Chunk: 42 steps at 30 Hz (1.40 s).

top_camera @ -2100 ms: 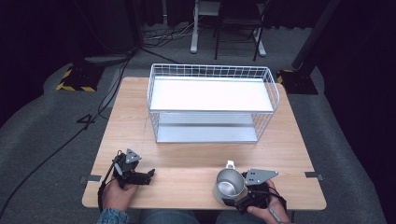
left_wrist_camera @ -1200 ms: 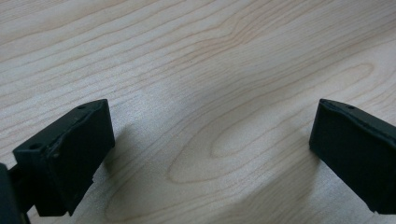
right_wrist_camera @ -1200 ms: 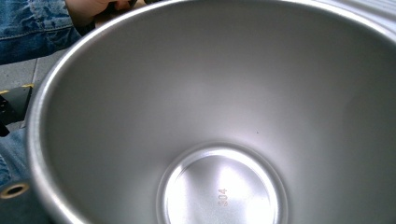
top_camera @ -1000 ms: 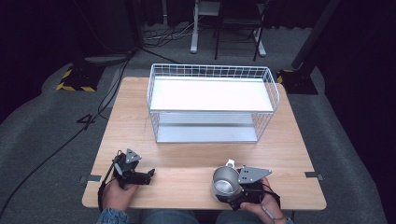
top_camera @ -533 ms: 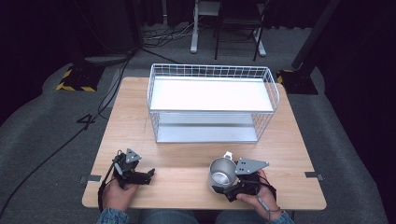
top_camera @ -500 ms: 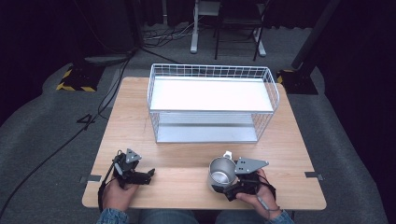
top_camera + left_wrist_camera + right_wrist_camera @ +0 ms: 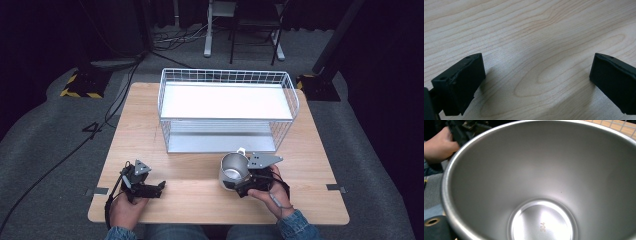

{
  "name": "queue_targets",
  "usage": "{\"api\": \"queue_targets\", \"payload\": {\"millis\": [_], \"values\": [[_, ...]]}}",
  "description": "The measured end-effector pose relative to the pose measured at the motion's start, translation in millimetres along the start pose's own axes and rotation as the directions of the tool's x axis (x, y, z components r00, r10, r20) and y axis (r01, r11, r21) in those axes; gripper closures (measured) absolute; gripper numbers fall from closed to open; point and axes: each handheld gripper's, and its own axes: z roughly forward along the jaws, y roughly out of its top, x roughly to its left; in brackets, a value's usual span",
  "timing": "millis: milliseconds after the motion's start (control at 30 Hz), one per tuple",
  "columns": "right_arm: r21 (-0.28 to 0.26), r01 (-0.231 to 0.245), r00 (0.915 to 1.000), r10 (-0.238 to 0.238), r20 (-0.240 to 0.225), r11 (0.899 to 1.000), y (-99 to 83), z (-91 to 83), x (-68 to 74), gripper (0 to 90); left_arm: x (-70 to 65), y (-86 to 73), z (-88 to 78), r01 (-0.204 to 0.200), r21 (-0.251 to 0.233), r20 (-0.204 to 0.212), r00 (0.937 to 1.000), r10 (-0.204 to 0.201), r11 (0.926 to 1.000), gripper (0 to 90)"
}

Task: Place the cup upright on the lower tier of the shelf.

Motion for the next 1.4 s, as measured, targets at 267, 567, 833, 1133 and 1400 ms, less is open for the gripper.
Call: {"api": "queue_targets", "payload": {"millis": [267, 567, 833, 1133, 1400], "values": [[0.0, 0.012, 0.9979, -0.012, 0.063, 1.0, 15.7, 11.5, -20.8, 7.2, 0.3, 0.5, 0.3, 0.001, 0.002, 0.004, 1.0, -0.001, 1.0, 0.6], [-0.034, -0.021, 0.99, 0.025, 0.139, 0.999, 30.7, 20.0, -40.2, 7.2, 0.7, 1.3, 0.9, 0.0, 0.002, 0.004, 1.0, 0.0, 1.0, 0.6], [-0.056, -0.019, 0.9761, 0.031, 0.215, 0.998, 37.0, 27.7, -54.8, 7.2, 0.7, 1.5, 1.2, 0.001, 0.001, 0.003, 1.0, -0.001, 1.0, 0.6], [-0.064, -0.027, 0.9642, 0.043, 0.262, 0.998, 37.7, 41.6, -67.4, 7.3, 0.8, 1.5, 1.1, 0.001, 0.002, 0.004, 1.0, -0.001, 1.0, 0.6], [-0.074, -0.025, 0.9504, 0.047, 0.308, 0.997, 31.2, 50.5, -75.9, 7.3, 0.8, 1.5, 1.1, 0.001, 0.002, 0.004, 1.0, -0.001, 1.0, 0.6]]}}
